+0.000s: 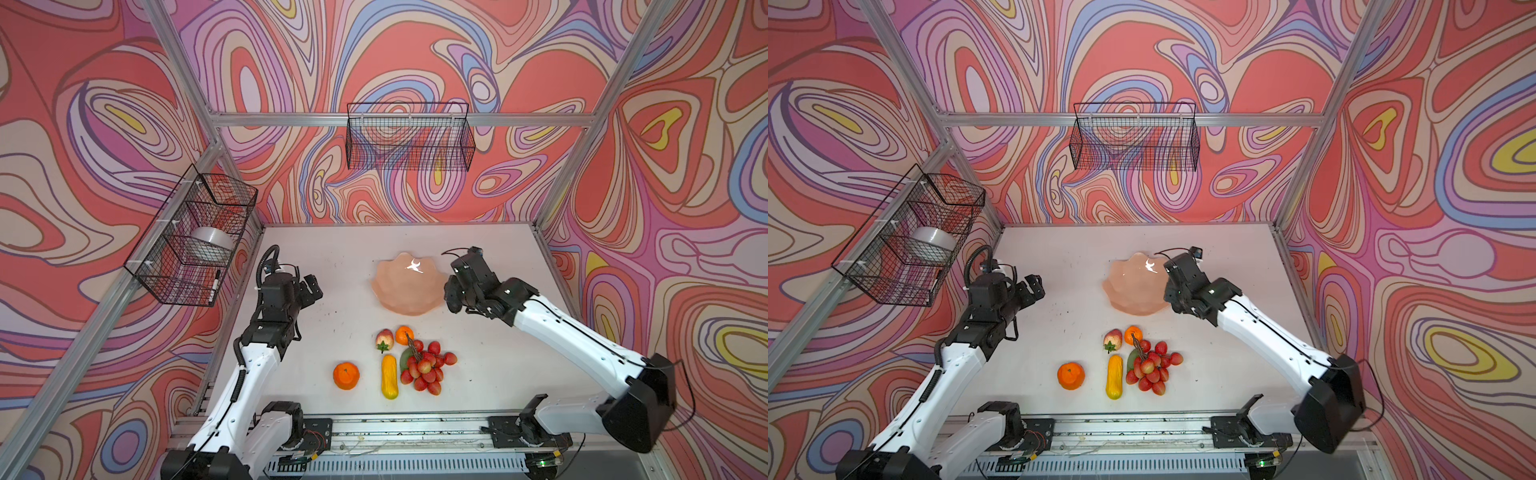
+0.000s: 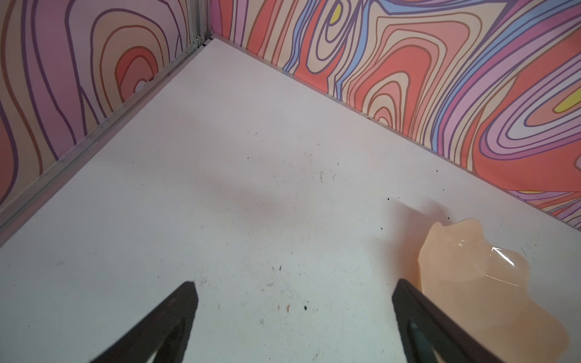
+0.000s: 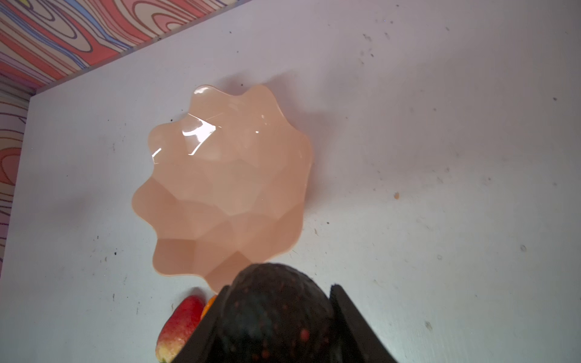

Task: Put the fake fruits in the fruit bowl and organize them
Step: 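Carry the avocado with the right gripper into the peach bowl and release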

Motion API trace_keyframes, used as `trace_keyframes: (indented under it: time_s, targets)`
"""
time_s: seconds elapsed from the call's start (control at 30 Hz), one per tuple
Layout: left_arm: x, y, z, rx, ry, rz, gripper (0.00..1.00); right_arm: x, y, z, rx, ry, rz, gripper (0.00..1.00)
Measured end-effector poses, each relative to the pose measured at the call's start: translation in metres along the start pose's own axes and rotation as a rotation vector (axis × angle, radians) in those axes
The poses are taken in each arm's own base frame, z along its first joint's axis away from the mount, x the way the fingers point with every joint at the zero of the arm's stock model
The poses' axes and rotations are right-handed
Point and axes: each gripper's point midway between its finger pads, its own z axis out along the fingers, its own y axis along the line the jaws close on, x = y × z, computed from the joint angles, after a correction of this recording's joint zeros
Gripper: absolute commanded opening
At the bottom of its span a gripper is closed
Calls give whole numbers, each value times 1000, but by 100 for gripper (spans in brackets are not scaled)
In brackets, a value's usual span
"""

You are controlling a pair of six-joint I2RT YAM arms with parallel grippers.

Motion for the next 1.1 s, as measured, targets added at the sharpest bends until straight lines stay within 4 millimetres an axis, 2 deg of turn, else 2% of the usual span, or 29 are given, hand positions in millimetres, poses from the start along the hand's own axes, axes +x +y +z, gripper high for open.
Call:
trace_keyframes:
  time_s: [0.1,0.27,0.33,0.4,0.5,0.67,0.8,1.0,1.1]
  targets:
    - [-4,-2,-5,10,-19,-1,99,-21,34,31,-20,10,-99,33]
    - [-6,-6,-8,30,-19,9,100,-26,68,93,-18,68,-232,32]
    - [-8,-10,-9,52,-14,16,100,-18,76,121,-17,107,-270,31]
    - [-11,-16,-11,79,-12,23,100,-4,76,142,-8,153,-299,31]
    - [-14,-27,-16,127,0,44,99,17,70,164,13,219,-330,31]
    - [-23,-44,-30,191,30,116,98,36,68,191,25,280,-355,30]
    - [-24,-53,-45,234,69,158,95,45,64,199,33,301,-359,34]
    - [-4,-57,-69,291,176,121,92,50,63,205,36,315,-359,50]
    - [14,-62,-80,318,249,106,90,49,67,206,15,312,-345,56]
